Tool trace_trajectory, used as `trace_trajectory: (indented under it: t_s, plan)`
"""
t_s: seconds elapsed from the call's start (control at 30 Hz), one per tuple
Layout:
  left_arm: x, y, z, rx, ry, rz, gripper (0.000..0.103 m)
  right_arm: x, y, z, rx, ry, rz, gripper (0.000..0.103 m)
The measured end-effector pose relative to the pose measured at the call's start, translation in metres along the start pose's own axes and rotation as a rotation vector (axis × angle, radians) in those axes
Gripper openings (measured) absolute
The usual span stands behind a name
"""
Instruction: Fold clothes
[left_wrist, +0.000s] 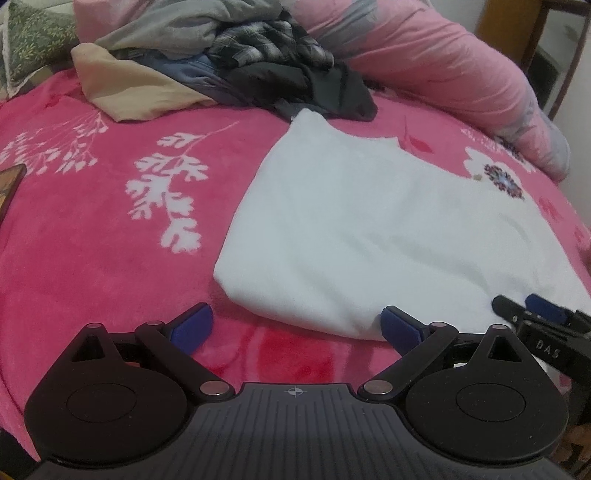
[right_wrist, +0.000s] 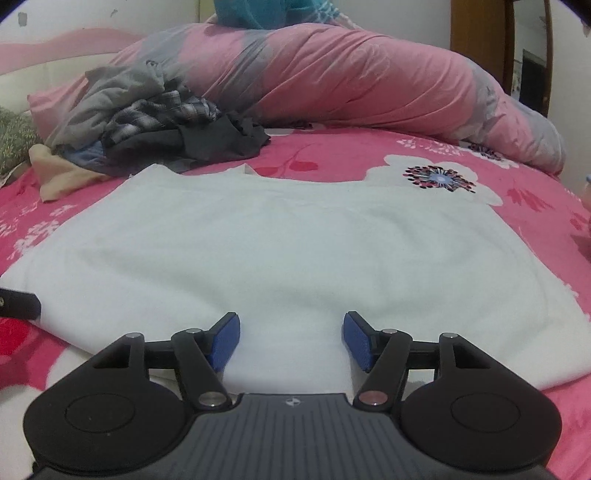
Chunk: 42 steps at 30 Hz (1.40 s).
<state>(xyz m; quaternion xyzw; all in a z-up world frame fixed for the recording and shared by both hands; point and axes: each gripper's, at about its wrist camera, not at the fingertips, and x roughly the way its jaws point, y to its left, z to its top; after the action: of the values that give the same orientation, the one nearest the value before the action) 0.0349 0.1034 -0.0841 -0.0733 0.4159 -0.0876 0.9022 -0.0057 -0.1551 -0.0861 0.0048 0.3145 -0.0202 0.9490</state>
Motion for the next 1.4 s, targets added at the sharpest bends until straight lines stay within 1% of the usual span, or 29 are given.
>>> trace_trajectory:
  t_s: [0.17,0.53,1.1,1.4]
  plan:
    - [0.002,-0.003,0.0,0.036,0.017,0.008,0.099,0.001,-0.001,-0.002,0.004,-0.019,0.0,0.066]
    - [0.006,-0.007,-0.002,0.066,0.025,0.021,0.101,0.001,-0.002,-0.006,0.016,-0.039,0.011,0.066]
    - [0.008,-0.004,0.001,0.087,0.049,-0.008,0.101,0.001,-0.005,-0.01,0.027,-0.057,0.02,0.068]
    - [0.011,-0.001,0.003,0.105,0.06,-0.026,0.101,0.001,-0.002,-0.009,0.023,-0.055,0.008,0.068]
